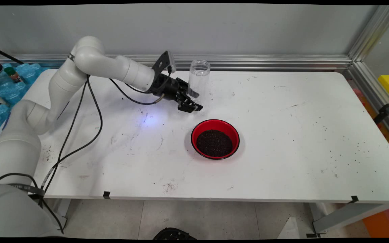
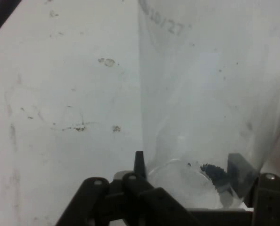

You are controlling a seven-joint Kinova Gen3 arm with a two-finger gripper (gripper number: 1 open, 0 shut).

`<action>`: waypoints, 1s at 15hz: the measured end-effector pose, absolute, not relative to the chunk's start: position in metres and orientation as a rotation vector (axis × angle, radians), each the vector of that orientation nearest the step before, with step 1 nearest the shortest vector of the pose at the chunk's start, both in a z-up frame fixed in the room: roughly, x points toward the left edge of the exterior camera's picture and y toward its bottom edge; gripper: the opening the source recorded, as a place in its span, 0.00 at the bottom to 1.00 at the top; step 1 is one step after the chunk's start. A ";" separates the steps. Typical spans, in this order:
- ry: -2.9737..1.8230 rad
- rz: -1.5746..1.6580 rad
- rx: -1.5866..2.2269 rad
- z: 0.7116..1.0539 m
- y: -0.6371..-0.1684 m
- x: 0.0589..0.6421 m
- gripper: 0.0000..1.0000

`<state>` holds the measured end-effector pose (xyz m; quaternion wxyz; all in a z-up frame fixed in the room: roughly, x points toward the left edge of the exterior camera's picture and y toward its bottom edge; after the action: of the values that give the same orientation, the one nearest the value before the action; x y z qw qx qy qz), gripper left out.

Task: Place the picked object on the table

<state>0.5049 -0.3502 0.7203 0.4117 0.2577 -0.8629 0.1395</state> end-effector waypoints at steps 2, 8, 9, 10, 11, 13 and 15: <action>-2.163 0.345 0.648 0.715 -0.353 0.502 0.00; -2.132 0.338 0.633 0.698 -0.363 0.492 0.00; -2.128 0.338 0.631 0.696 -0.364 0.491 0.00; -2.124 0.338 0.628 0.694 -0.366 0.489 0.00; -2.122 0.338 0.624 0.692 -0.367 0.488 0.00; -2.120 0.337 0.617 0.689 -0.369 0.486 0.00; -2.119 0.336 0.612 0.686 -0.370 0.484 0.00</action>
<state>0.4840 -0.3704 0.6860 0.4398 0.2464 -0.8529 0.1354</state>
